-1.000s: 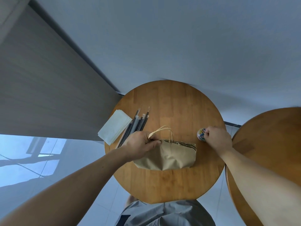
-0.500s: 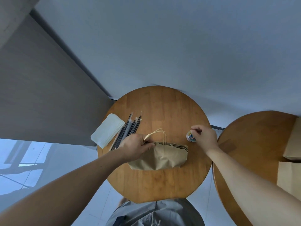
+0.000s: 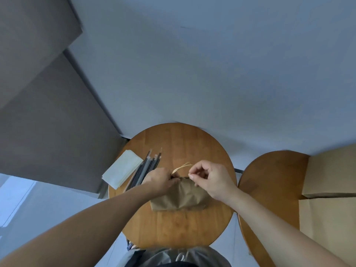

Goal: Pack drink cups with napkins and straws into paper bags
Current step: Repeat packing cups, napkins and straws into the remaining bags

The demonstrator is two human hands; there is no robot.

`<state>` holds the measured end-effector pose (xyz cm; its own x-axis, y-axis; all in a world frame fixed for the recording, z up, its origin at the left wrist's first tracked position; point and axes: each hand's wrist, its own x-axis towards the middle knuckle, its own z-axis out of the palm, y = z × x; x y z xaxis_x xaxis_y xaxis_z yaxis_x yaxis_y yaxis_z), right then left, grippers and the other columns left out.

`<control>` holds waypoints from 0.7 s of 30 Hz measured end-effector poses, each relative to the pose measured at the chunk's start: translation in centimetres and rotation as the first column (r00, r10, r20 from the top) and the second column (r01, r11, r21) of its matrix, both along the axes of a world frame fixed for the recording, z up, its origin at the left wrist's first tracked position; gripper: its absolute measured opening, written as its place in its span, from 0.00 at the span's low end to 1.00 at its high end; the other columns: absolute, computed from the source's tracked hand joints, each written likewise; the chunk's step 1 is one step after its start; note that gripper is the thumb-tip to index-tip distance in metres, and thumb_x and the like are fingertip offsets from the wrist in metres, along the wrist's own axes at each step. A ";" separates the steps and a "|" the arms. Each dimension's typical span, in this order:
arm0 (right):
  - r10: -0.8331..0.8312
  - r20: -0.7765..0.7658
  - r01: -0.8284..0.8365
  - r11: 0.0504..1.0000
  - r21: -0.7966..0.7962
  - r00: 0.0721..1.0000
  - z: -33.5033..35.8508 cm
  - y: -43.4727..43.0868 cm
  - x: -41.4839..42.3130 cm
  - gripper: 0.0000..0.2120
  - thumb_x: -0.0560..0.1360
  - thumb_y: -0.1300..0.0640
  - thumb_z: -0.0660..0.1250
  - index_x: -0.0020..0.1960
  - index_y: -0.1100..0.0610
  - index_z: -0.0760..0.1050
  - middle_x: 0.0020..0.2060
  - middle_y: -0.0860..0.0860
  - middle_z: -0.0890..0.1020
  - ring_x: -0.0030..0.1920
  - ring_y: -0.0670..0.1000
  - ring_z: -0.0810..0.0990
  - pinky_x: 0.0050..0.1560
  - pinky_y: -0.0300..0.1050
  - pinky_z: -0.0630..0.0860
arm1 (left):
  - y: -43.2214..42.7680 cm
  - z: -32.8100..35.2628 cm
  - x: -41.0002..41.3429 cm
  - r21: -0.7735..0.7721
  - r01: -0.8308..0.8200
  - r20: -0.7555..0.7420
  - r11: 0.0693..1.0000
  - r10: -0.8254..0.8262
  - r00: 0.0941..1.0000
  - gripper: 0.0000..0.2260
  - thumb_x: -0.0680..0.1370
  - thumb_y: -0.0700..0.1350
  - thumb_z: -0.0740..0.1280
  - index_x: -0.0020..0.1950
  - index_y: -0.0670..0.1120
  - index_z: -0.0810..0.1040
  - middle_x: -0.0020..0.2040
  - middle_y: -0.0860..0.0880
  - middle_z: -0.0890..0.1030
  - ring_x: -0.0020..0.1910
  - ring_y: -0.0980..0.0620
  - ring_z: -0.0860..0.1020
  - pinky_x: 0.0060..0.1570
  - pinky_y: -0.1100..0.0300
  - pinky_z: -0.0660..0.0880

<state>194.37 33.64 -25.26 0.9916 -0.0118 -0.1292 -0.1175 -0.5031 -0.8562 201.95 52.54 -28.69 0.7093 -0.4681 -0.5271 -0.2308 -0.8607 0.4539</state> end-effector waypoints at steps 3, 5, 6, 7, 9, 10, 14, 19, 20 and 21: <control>0.071 0.003 -0.070 0.985 -0.156 0.997 -0.3 2.1 -0.3 0.03 0.74 0.59 0.72 0.45 0.52 0.82 0.35 0.37 0.81 0.38 0.40 0.80 0.40 0.34 0.75 | 0.3 -0.4 -0.8 0.074 0.046 0.105 0.996 -0.054 0.993 0.14 0.82 0.56 0.60 0.38 0.54 0.73 0.33 0.55 0.72 0.38 0.50 0.75 0.30 0.60 0.65; 0.105 0.019 -0.098 0.966 -0.238 0.994 -0.9 2.7 -0.4 0.04 0.74 0.58 0.71 0.48 0.52 0.83 0.41 0.41 0.84 0.43 0.42 0.82 0.45 0.41 0.78 | 0.6 -0.7 -1.5 0.093 0.046 0.150 0.995 -0.059 0.987 0.19 0.82 0.57 0.59 0.34 0.53 0.63 0.31 0.55 0.68 0.36 0.49 0.72 0.29 0.58 0.62; 0.109 0.025 -0.098 0.956 -0.276 0.994 -1.2 2.8 -0.4 0.04 0.75 0.57 0.71 0.49 0.52 0.83 0.44 0.43 0.85 0.44 0.44 0.82 0.47 0.43 0.79 | 0.7 -1.0 -1.7 0.090 0.043 0.158 0.995 -0.057 0.986 0.19 0.82 0.58 0.59 0.34 0.52 0.62 0.31 0.55 0.67 0.36 0.48 0.73 0.30 0.57 0.63; 0.107 0.030 -0.093 0.945 -0.312 0.994 -1.5 2.9 -0.4 0.05 0.75 0.57 0.71 0.49 0.53 0.83 0.44 0.45 0.85 0.45 0.46 0.83 0.47 0.44 0.79 | 0.8 -1.1 -2.1 0.086 0.039 0.161 0.996 -0.052 0.986 0.19 0.82 0.58 0.58 0.34 0.52 0.62 0.31 0.54 0.67 0.37 0.48 0.73 0.32 0.56 0.64; 0.107 0.047 -0.082 0.925 -0.370 0.993 -2.0 2.9 -0.4 0.04 0.74 0.56 0.71 0.49 0.53 0.82 0.44 0.46 0.86 0.44 0.49 0.83 0.46 0.46 0.78 | 0.9 -1.1 -2.6 0.065 0.041 0.167 0.997 -0.051 0.985 0.18 0.82 0.59 0.57 0.36 0.52 0.65 0.31 0.53 0.70 0.37 0.48 0.74 0.34 0.56 0.65; 0.112 0.056 -0.082 0.917 -0.390 0.992 -2.1 2.9 -0.4 0.04 0.74 0.56 0.71 0.49 0.53 0.82 0.43 0.47 0.85 0.43 0.50 0.83 0.44 0.47 0.78 | 0.9 -1.1 -2.8 0.050 0.046 0.170 0.998 -0.054 0.984 0.16 0.82 0.59 0.57 0.39 0.52 0.70 0.33 0.52 0.73 0.38 0.47 0.75 0.35 0.56 0.66; 0.153 0.043 -0.119 0.891 -0.437 0.987 -2.3 3.0 -0.3 0.04 0.75 0.54 0.70 0.49 0.53 0.81 0.41 0.49 0.85 0.41 0.52 0.83 0.41 0.48 0.77 | 1.1 -1.2 -3.4 0.008 0.037 0.182 0.999 -0.038 0.982 0.12 0.82 0.58 0.57 0.43 0.54 0.71 0.32 0.55 0.71 0.37 0.48 0.75 0.35 0.57 0.65; 0.207 0.061 -0.154 0.869 -0.471 0.977 -2.4 2.8 -0.2 0.05 0.77 0.54 0.68 0.49 0.55 0.79 0.42 0.51 0.85 0.42 0.55 0.83 0.41 0.50 0.77 | 1.4 -1.6 -3.2 -0.013 0.035 0.179 0.999 -0.032 0.983 0.18 0.82 0.55 0.58 0.32 0.54 0.64 0.29 0.56 0.68 0.29 0.54 0.68 0.27 0.60 0.61; 0.227 0.048 -0.177 0.859 -0.481 0.973 -2.3 2.7 -0.1 0.06 0.78 0.53 0.67 0.50 0.55 0.79 0.43 0.52 0.84 0.43 0.56 0.83 0.42 0.51 0.77 | 1.4 -1.6 -3.2 -0.018 0.040 0.174 0.999 -0.036 0.984 0.18 0.82 0.55 0.58 0.32 0.54 0.64 0.28 0.56 0.68 0.28 0.56 0.67 0.26 0.61 0.60; 0.247 0.025 -0.203 0.845 -0.494 0.969 -2.2 2.7 0.0 0.07 0.78 0.53 0.66 0.51 0.56 0.78 0.44 0.52 0.84 0.44 0.56 0.83 0.43 0.52 0.77 | 1.4 -1.7 -3.1 -0.024 0.045 0.169 0.999 -0.041 0.985 0.18 0.82 0.54 0.59 0.31 0.54 0.64 0.28 0.56 0.69 0.27 0.57 0.67 0.26 0.61 0.60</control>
